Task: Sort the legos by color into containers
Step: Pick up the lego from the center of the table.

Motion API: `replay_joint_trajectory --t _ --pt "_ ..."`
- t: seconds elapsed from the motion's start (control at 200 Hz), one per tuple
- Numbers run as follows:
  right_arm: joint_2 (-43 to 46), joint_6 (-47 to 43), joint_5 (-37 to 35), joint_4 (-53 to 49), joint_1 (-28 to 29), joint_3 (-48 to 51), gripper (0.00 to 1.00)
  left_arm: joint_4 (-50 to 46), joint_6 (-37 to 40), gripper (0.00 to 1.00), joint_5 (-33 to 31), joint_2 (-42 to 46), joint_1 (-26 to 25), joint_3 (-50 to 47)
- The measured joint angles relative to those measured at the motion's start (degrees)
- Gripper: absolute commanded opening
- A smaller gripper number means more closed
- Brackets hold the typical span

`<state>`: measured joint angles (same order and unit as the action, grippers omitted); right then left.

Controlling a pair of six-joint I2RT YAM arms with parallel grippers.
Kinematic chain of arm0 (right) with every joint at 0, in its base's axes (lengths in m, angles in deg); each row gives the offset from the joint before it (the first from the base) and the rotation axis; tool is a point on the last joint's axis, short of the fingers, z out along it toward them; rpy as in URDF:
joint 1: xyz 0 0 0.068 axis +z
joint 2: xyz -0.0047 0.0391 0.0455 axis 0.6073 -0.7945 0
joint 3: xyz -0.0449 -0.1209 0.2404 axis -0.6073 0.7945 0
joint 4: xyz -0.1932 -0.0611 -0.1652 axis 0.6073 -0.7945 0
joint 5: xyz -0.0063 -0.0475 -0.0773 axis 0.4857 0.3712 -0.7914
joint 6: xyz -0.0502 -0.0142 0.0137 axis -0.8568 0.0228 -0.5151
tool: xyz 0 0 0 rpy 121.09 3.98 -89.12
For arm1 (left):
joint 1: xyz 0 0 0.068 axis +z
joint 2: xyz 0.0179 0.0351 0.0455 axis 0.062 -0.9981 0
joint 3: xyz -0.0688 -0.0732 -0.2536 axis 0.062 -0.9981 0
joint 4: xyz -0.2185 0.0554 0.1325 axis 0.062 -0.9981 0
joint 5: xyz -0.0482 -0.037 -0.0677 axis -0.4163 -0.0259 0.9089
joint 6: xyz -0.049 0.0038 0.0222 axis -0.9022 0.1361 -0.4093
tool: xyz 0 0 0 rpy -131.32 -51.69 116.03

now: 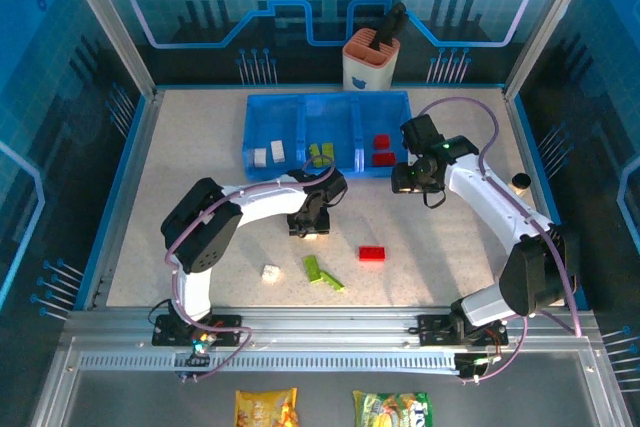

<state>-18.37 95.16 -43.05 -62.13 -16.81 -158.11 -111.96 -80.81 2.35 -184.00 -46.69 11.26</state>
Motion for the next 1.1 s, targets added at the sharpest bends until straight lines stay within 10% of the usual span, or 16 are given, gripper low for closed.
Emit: replay_joint_trajectory --t 1.096 --pt "3.91 0.00 -0.46 -2.05 0.04 0.00 0.54 1.75 3.56 0.36 -0.96 4.96 0.00 -2.56"
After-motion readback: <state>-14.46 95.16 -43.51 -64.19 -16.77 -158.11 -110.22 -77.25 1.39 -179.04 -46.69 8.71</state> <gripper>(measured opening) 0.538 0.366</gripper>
